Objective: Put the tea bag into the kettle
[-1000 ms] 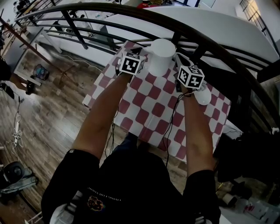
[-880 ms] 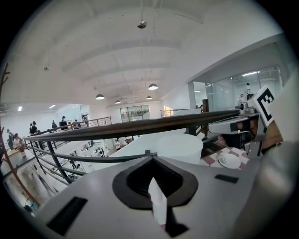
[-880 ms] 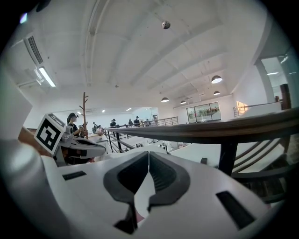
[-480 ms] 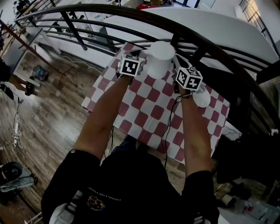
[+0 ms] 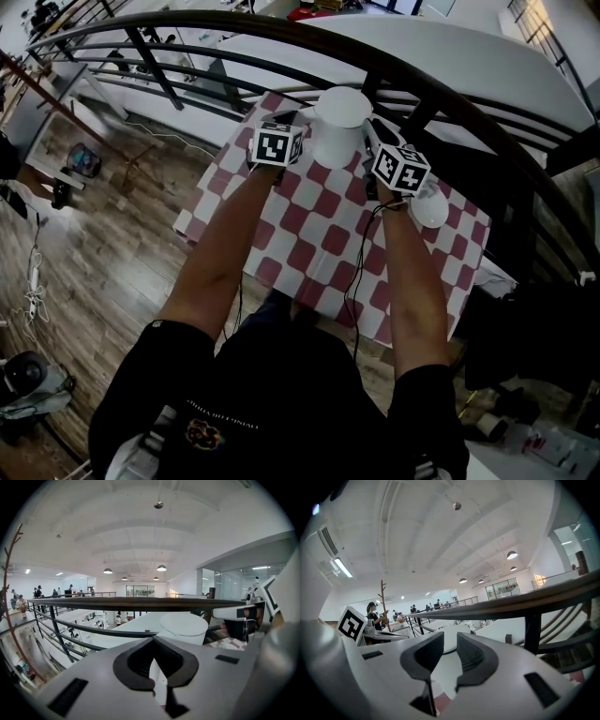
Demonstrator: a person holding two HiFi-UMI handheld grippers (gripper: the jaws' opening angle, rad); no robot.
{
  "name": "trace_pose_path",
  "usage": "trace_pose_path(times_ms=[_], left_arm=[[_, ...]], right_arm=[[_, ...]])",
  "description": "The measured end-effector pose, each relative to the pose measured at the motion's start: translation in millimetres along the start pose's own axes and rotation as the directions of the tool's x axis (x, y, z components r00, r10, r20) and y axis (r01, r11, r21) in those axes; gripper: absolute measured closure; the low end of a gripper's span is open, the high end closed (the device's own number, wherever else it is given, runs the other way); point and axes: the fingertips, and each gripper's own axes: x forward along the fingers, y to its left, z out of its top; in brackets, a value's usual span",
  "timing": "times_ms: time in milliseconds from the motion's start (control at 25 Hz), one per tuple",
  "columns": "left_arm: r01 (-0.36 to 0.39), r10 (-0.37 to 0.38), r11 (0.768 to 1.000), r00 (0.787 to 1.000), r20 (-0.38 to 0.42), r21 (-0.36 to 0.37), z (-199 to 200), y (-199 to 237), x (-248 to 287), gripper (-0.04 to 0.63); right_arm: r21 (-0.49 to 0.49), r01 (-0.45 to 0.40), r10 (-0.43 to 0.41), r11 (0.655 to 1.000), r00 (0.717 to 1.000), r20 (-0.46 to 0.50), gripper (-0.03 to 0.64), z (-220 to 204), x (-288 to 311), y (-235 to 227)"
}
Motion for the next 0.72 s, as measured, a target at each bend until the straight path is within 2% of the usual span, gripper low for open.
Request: trace_pose_path(times_ms=[360, 520, 720], left_arm=[[0.011, -0.011, 1.000, 1.000, -0.005, -0.005, -3, 1, 0, 0.597], [0.010, -0.010, 1.000, 1.000, -0.001, -0.013, -1, 0, -1, 0.597], [0.024, -0.024, 1.000, 1.000, 0.001, -0.019, -1, 1, -1, 0.597]], right_arm=[[0.074, -0.033, 0.035, 0.997, 0.999, -0.017, 0.526, -6, 8, 6], [0.143, -0.027, 0.032, 0.989, 0.999, -0.038, 0.523, -16, 13, 6], [0.217, -0.001, 0.005, 0.976, 1.000, -0.016, 0.512, -17, 13, 0]])
